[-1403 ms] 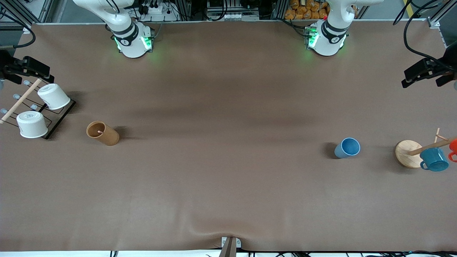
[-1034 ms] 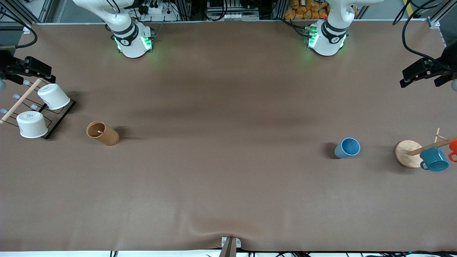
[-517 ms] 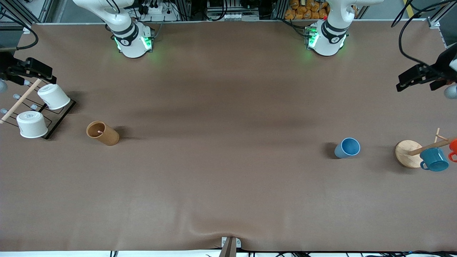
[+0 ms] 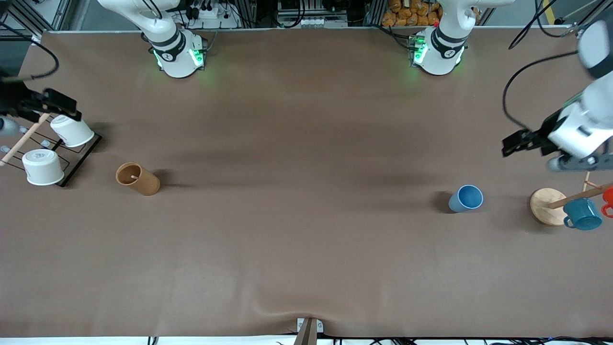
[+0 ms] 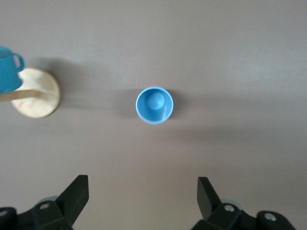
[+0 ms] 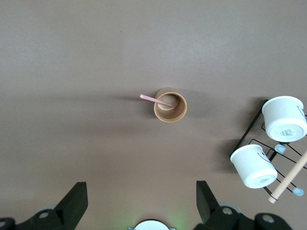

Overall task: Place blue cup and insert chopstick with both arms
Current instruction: 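Grasp the blue cup with the left gripper while the right gripper grasps the chopstick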

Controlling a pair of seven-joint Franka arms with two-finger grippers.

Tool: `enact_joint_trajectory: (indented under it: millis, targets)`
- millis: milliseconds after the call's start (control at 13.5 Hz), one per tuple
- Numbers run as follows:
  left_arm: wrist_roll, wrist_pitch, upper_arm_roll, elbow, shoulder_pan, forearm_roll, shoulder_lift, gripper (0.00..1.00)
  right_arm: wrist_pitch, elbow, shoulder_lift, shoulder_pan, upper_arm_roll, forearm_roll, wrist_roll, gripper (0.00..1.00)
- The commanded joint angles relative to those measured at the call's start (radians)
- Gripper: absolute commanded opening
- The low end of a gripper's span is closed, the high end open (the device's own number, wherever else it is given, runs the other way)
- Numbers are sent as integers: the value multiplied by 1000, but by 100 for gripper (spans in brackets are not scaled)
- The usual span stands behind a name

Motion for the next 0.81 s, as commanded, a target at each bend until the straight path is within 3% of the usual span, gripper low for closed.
enact_joint_trajectory:
  millis: [0, 295, 517, 739]
  targets:
    - [27, 153, -3, -142, -1, 20, -16, 100, 45, -30, 63, 14, -4, -14, 7, 100]
    - [44, 275, -2, -159, 5, 22, 119, 99, 110, -29, 187, 60, -4, -37, 6, 100]
    - [101, 341, -2, -160, 48, 43, 180, 90, 140, -30, 273, 96, -4, -77, 3, 100]
    - [104, 381, -2, -159, 59, 43, 223, 85, 141, -38, 341, 131, -4, -170, 1, 100]
